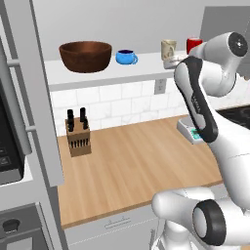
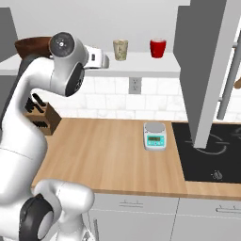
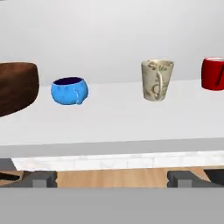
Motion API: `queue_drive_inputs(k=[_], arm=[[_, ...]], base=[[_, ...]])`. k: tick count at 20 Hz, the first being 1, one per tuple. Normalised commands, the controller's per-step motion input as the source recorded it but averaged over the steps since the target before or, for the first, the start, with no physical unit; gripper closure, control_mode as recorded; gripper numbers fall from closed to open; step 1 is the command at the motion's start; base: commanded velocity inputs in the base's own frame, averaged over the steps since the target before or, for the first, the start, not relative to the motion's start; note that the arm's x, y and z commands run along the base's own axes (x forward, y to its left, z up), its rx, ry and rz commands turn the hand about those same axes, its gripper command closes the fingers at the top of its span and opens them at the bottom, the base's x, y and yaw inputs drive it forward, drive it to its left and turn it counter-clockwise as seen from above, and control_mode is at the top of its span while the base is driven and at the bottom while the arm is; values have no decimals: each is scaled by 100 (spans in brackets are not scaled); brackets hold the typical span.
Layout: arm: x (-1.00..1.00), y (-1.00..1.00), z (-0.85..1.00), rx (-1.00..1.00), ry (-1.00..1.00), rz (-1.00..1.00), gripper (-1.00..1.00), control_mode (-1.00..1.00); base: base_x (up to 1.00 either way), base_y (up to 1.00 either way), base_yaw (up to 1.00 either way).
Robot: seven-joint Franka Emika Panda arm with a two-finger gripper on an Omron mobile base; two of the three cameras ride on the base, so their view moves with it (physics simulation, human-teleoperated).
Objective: Gather all objects into one cabinet and sort the glasses and bowls to opposite sides.
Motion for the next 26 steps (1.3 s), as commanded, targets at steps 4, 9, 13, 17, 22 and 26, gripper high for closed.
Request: queue_drive_inputs(k=[4,9,13,17,22,26], arm=[[-8,41,5,1,-16,6,-100,-100],[0,24,2,1,-11,8,-100,-100],[-1,18,29,0,2,1,-100,-100],[0,38,45,0,6,0,-100,-100],[0,16,38,0,8,0,-100,-100],[0,1,0,0,3,0,-100,-100]], base=[[0,0,0],[0,0,0],[0,0,0],[0,0,0],[0,0,0],[0,0,0]])
